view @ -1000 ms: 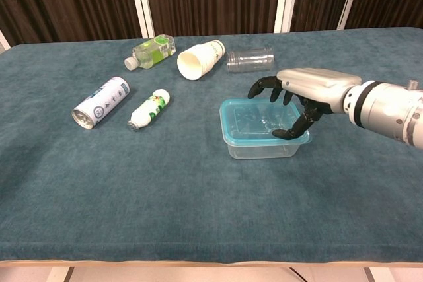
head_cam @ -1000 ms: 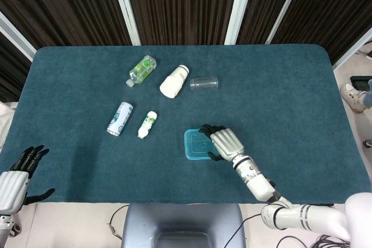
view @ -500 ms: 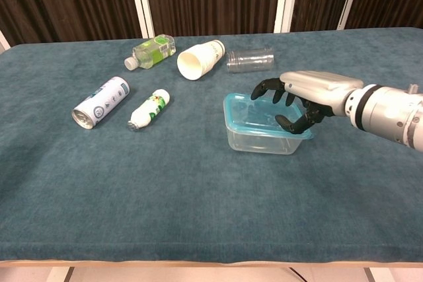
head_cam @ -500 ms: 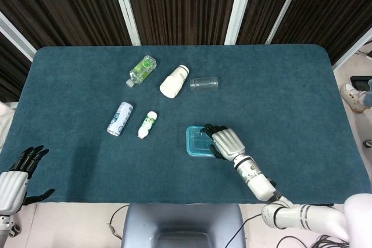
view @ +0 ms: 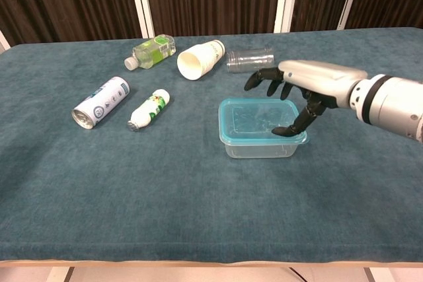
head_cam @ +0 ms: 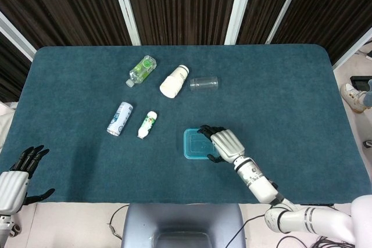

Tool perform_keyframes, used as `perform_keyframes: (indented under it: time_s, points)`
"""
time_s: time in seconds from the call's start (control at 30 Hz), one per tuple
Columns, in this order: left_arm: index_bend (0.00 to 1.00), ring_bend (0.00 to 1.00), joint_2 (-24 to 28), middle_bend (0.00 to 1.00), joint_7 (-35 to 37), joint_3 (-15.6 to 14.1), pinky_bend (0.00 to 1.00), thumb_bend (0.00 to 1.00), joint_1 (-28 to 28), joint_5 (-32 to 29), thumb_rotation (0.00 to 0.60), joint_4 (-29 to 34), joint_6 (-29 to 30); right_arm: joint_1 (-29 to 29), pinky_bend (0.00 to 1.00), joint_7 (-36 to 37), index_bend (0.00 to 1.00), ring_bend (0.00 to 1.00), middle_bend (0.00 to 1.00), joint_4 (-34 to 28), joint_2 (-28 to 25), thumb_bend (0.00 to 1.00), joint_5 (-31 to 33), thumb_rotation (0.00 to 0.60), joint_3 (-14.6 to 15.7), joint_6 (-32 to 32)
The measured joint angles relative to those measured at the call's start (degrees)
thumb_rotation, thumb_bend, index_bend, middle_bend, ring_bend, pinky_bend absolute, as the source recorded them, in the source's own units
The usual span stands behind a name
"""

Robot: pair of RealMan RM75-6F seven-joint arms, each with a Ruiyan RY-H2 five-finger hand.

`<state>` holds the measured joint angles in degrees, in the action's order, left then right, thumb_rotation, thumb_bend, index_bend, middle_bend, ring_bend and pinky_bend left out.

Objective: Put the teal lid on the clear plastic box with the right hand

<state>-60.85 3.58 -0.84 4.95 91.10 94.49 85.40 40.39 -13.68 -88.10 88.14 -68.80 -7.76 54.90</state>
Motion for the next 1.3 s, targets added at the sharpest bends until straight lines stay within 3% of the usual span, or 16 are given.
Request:
perform_keyframes:
  time_s: [0.33,1.3]
  points:
    - [0.15,0.05,0.04,0.08,0.17,0.03,0.32,0.37,-0.02,-0.17,0.6,-0.02,-0.06,0.49,0.39,0.04,0.32,0.29,0.26,-1.83,0.25,0.42,-2.05,0.6,-0.73,0.8]
    - [0.15,0.06,0.31,0.09,0.87,-0.04,0.32,0.37,-0.09,-0.26,0.6,-0.02,-0.11,4.58,0.38,-1.17,0.31,0.27,0.26,6.56,7.97,0.42,-0.38,0.6,-1.58,-3.17]
